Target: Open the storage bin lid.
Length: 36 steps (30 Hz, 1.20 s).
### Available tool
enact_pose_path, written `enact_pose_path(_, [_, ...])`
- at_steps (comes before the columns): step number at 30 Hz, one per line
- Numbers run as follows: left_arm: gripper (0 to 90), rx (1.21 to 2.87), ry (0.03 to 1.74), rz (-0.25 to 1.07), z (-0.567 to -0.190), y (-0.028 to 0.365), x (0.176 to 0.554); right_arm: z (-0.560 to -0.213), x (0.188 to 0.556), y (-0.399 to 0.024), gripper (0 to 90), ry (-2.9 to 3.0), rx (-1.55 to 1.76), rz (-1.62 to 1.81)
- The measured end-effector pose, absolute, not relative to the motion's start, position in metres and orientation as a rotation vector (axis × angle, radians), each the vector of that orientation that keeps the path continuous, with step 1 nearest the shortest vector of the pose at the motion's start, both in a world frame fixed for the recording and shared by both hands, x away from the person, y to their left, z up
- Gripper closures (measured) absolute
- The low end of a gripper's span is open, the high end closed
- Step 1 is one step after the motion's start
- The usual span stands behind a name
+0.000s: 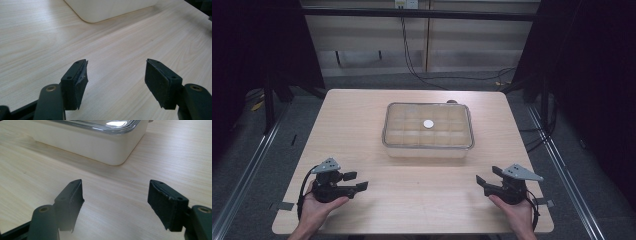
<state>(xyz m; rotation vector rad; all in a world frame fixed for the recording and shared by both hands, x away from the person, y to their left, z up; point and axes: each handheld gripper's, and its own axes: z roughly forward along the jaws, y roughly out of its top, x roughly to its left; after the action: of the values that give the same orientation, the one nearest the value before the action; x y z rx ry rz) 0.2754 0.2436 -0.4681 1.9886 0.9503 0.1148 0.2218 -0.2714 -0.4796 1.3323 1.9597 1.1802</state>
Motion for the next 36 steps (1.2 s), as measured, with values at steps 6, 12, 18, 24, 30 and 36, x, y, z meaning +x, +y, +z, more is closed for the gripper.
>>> enact_pose_path(6, [30.1,1.985,0.976,0.143,-0.47,0.243,0.274,-0.487,0.228,-0.265,28.4,2.057,1.306,1.091])
enact_pose_path(12, [40.2,1.93,0.96,0.155,-0.466,0.246,0.267,-0.479,0.225,-0.261,33.9,2.06,1.275,1.222])
enact_pose_path(18, [53.2,1.948,0.91,0.137,-0.466,0.243,0.267,-0.471,0.228,-0.261,36.6,2.056,1.271,1.278])
enact_pose_path(24, [57.1,1.913,0.875,0.165,-0.461,0.237,0.275,-0.461,0.235,-0.26,40.5,2.059,1.283,1.325])
enact_pose_path(30, [57.4,1.96,0.901,0.188,-0.453,0.234,0.283,-0.45,0.249,-0.256,40.9,2.062,1.303,1.321])
enact_pose_path(36, [47.3,1.954,0.929,0.169,-0.437,0.229,0.297,-0.435,0.263,-0.255,35.7,2.06,1.334,1.317])
